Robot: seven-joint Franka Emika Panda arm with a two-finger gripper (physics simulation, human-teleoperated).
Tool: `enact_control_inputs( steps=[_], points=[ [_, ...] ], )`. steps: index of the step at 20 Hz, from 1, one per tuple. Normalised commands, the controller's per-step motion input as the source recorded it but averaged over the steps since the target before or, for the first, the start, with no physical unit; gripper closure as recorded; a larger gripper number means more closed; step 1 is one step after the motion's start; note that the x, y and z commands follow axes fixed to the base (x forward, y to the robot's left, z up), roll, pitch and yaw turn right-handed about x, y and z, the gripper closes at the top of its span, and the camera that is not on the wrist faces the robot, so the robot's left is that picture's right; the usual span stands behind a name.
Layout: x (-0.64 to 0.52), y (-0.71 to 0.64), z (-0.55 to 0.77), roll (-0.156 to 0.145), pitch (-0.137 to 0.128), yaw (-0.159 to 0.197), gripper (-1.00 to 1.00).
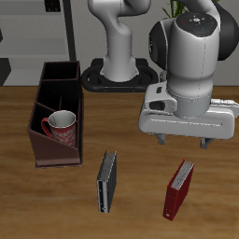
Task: Place the red mug into the right desk caddy's left compartment and place the red book into the right desk caddy's front compartment
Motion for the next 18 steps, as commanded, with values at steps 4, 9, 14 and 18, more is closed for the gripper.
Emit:
enact_control_inputs(
  steps=[4,9,14,18],
  points=[
    [-0.02,-0.06,-0.12,0.024,-0.008,-0.024,-1.00],
    [0.00,-0.07,-0.19,0.011,-0.001,0.013,-1.00],
    [0.00,-0.01,-0.19,-0.004,-0.026,-0.029,-1.00],
    [-0.02,0.05,-0.11,-0.002,-0.043,-0.025,-1.00]
  ],
)
